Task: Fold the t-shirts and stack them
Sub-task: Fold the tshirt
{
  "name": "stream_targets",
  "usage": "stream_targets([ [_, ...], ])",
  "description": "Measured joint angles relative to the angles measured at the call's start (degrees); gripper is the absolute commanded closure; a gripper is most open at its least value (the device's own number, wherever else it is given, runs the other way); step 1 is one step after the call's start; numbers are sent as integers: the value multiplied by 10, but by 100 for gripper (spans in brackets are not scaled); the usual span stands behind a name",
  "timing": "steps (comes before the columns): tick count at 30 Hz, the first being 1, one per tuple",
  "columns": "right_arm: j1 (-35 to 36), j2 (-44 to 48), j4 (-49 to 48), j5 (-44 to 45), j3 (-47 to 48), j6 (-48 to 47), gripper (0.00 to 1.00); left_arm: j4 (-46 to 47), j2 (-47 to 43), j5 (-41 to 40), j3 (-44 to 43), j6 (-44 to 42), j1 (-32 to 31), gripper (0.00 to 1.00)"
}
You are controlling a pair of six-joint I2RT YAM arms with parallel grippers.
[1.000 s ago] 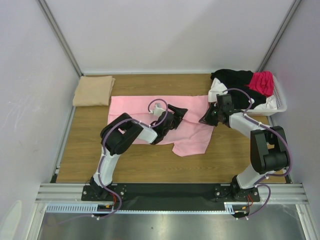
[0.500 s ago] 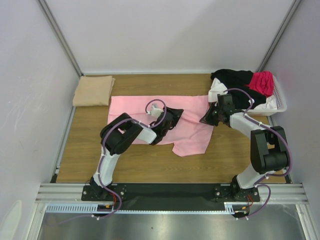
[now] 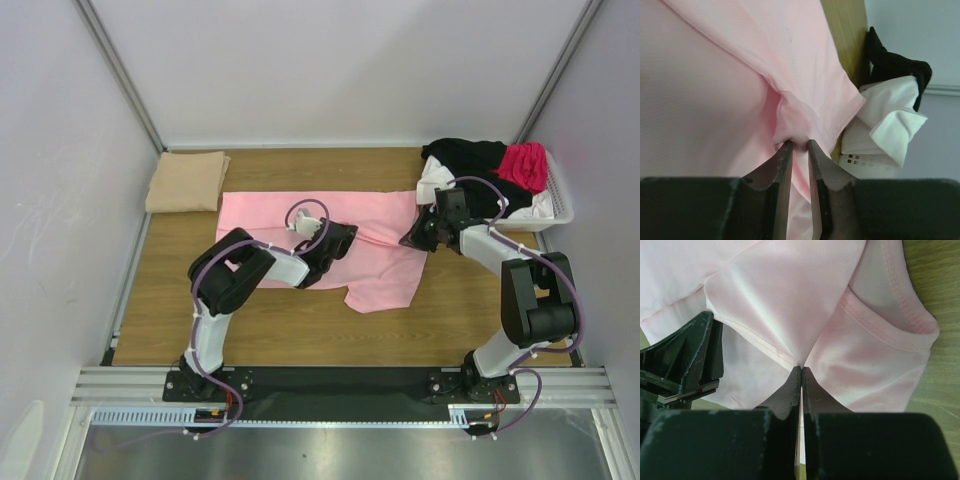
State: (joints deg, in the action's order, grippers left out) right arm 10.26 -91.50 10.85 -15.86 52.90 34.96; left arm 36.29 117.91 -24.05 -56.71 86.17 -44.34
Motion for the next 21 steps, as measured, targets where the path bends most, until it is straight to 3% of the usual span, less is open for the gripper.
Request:
stream_targets([
  [5, 0, 0, 0, -1, 0, 0, 100, -68, -18, -5, -1, 7, 0, 71],
  [15, 0, -3, 1, -1, -9, 0, 100, -151, -78, -20, 11, 12, 0, 69],
  [21, 0, -7, 9, -1, -18, -6, 100, -191, -76, -23, -2, -35, 1, 67],
])
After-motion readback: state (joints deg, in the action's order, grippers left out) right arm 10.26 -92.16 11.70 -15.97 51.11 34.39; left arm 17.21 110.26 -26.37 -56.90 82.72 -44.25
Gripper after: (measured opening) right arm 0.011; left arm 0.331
